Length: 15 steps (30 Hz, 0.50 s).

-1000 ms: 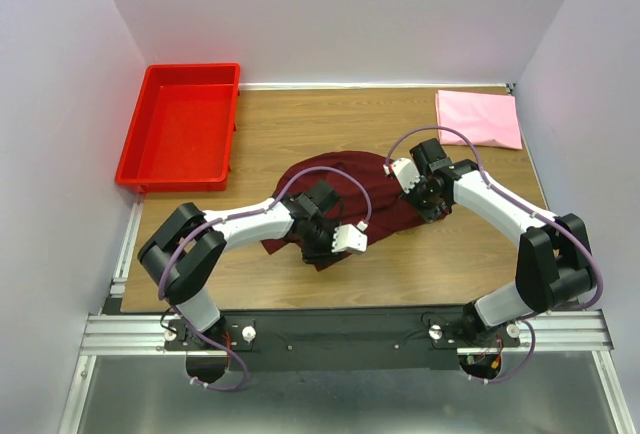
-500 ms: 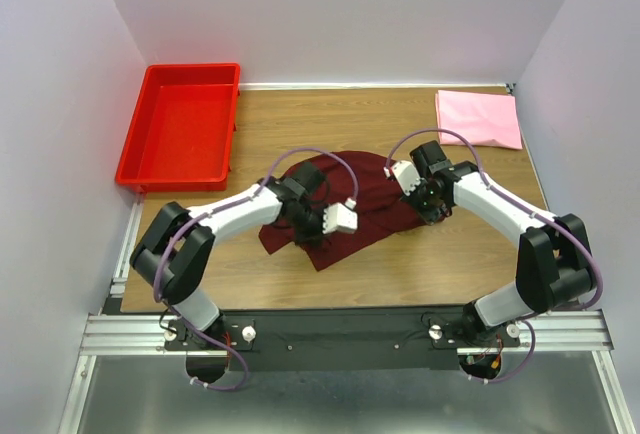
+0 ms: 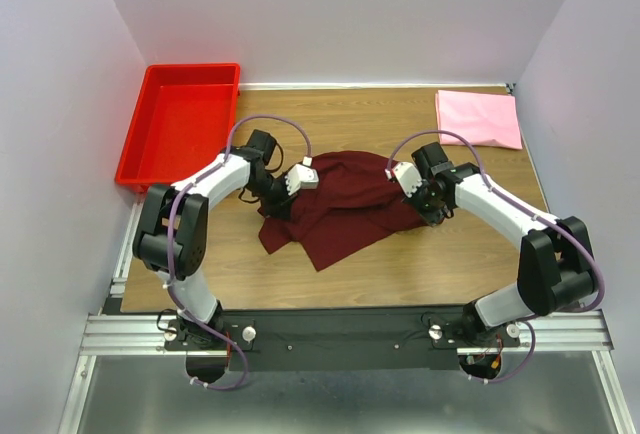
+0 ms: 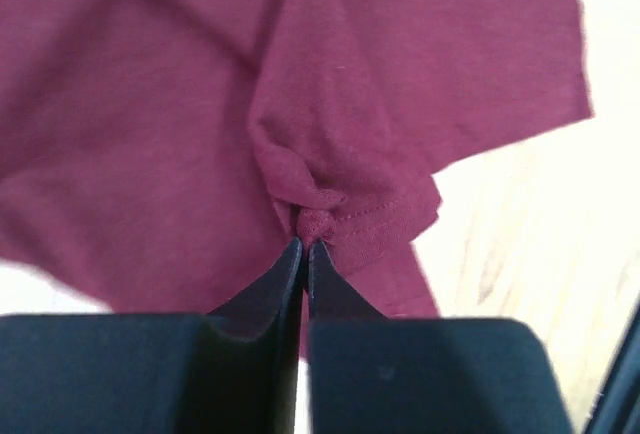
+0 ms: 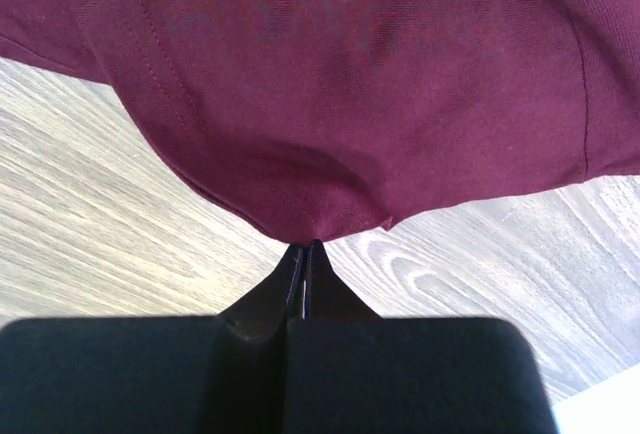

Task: Fold and stack the t-shirts
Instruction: Flatten the tshirt out

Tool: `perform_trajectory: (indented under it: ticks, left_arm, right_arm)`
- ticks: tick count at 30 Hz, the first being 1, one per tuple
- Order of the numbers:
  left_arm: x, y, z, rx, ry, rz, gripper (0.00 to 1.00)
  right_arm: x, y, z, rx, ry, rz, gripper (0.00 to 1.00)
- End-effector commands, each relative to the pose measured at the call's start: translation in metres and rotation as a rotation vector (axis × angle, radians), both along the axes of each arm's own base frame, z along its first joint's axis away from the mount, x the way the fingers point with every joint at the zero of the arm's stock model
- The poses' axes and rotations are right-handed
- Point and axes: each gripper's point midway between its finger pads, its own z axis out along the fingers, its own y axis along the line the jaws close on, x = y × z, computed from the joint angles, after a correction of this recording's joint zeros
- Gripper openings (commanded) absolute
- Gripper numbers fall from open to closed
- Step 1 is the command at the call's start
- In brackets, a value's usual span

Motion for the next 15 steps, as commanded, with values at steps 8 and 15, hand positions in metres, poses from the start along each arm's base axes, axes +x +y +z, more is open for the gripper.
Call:
perform_trajectory:
  ticks: [8, 15]
  left_arm:
    - [-0.039, -0.013, -0.005, -0.091, 0.194, -0.088, 0.48]
    - [-0.025, -0.019, -0.002, -0.102, 0.175, -0.044, 0.51]
  right_arm:
    - [0.0, -0.004, 0.003, -0.015, 0.0, -0.002, 0.01]
    - [0.0, -0.004, 0.003, -0.016, 0.004, 0.001, 0.01]
